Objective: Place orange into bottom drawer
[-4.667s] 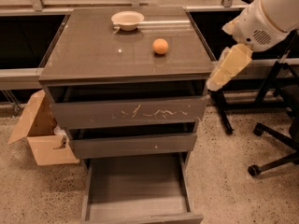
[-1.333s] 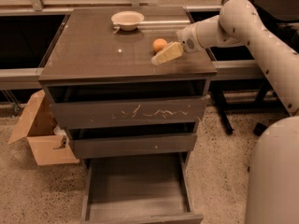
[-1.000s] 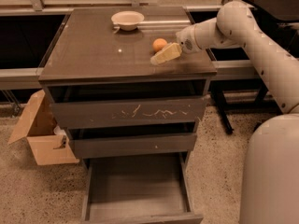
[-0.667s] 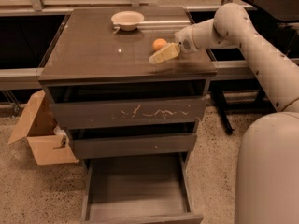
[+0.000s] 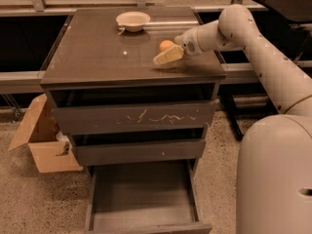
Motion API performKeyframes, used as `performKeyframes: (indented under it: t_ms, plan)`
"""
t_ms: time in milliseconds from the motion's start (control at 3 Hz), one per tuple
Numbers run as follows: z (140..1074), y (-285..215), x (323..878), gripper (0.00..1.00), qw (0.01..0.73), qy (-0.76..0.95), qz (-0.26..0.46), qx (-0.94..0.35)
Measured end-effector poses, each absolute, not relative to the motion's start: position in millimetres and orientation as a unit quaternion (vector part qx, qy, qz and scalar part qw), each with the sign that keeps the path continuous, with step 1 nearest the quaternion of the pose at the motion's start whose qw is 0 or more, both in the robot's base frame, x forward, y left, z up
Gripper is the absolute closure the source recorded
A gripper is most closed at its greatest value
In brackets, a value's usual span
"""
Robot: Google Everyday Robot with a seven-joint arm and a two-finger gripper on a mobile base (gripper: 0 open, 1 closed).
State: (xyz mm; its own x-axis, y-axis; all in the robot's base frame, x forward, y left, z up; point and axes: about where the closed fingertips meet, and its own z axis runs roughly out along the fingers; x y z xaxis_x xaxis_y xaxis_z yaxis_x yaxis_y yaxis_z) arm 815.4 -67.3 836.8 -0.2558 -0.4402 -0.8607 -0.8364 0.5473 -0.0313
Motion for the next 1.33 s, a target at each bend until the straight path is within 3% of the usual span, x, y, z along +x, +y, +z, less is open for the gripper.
performKeyframes:
  t_ms: [667, 1000, 1333]
  plan:
    - [835, -62, 821, 0.66, 0.446, 0.751, 0.232, -0.429]
    - [858, -54, 798, 0.89, 0.457, 0.721, 0.246, -0.459]
    - [887, -35, 754, 1.00, 0.458, 0.675, 0.263, -0.515]
